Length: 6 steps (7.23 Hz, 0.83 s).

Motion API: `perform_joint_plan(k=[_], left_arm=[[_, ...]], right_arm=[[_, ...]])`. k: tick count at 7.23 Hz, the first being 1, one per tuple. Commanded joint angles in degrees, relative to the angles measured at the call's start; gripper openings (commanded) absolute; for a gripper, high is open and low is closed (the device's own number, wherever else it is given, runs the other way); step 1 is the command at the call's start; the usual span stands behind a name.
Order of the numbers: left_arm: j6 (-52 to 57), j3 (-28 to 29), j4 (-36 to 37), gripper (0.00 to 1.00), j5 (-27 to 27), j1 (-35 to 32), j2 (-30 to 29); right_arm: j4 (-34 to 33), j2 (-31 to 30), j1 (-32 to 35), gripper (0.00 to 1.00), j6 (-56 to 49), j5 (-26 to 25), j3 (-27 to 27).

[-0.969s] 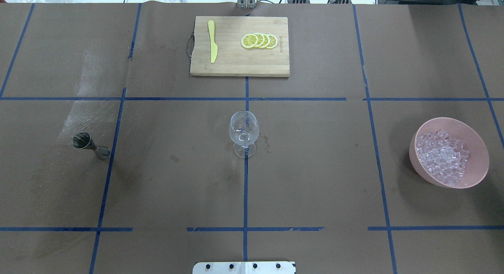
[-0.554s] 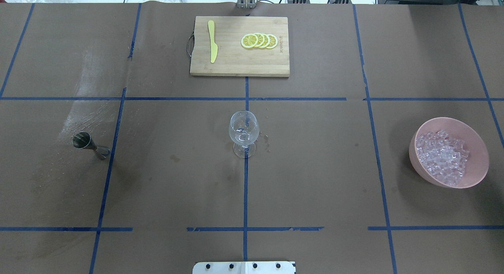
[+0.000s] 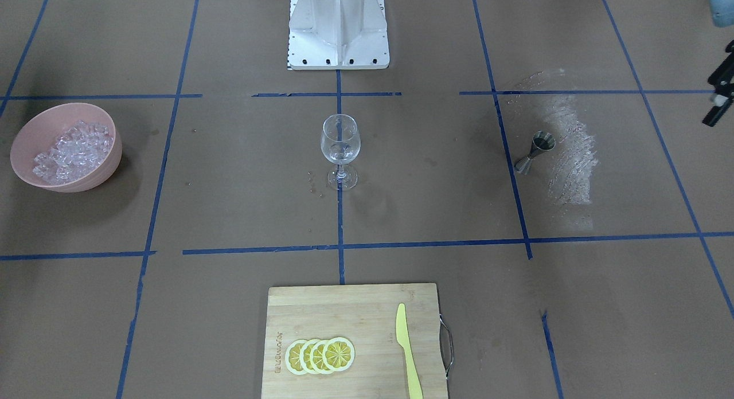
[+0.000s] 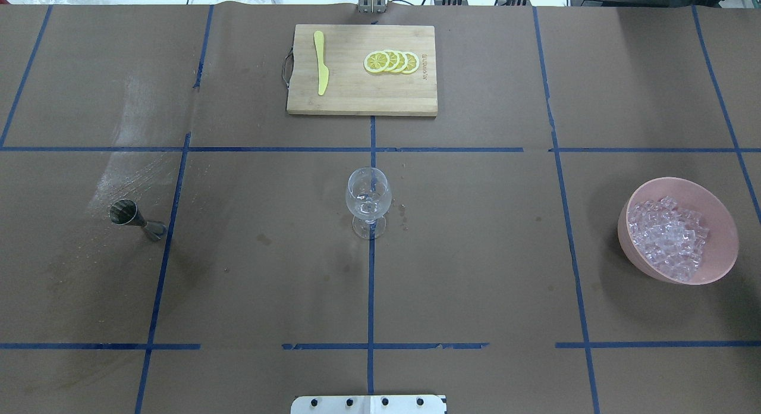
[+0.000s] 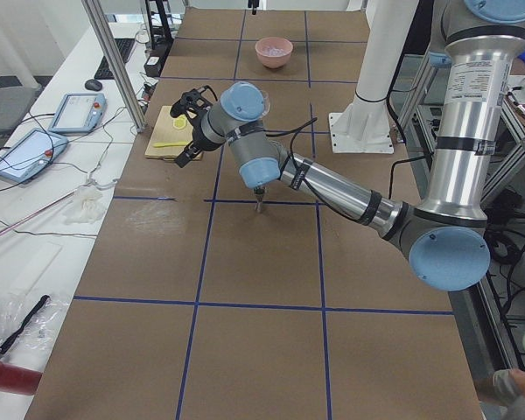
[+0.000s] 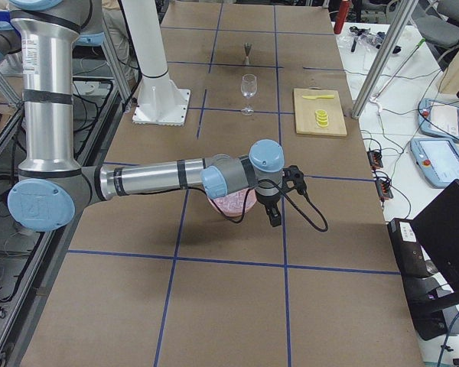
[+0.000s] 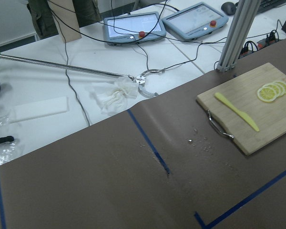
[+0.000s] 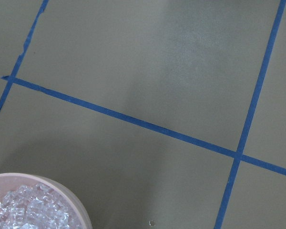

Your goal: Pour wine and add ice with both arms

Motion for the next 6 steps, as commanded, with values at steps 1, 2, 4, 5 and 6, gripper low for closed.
perform_joint_plan(k=[1,2,4,5,6], left_arm=[[-13.04,-5.54,-2.12,1.0,20.49,15.18,2.85],[-17.96,-9.32,-2.21,1.0,30.01,22.05,6.18],[-24.15,-11.82,-7.09,1.0,44.1,31.83,13.47],[-27.21,-11.73,-9.74,1.0,51.92,36.75,16.12],[-31.33,-11.38,-9.86,1.0,59.83,42.54,17.62]], right_arm=[[0.02,0.07,0.0,1.0,0.65,0.01,-0.03],[0.02,0.07,0.0,1.0,0.66,0.01,0.05],[0.02,-0.02,0.0,1.0,0.57,0.01,0.05],[0.02,0.07,0.09,1.0,0.65,0.01,0.05],[0.02,0.07,0.0,1.0,0.57,0.01,0.05]])
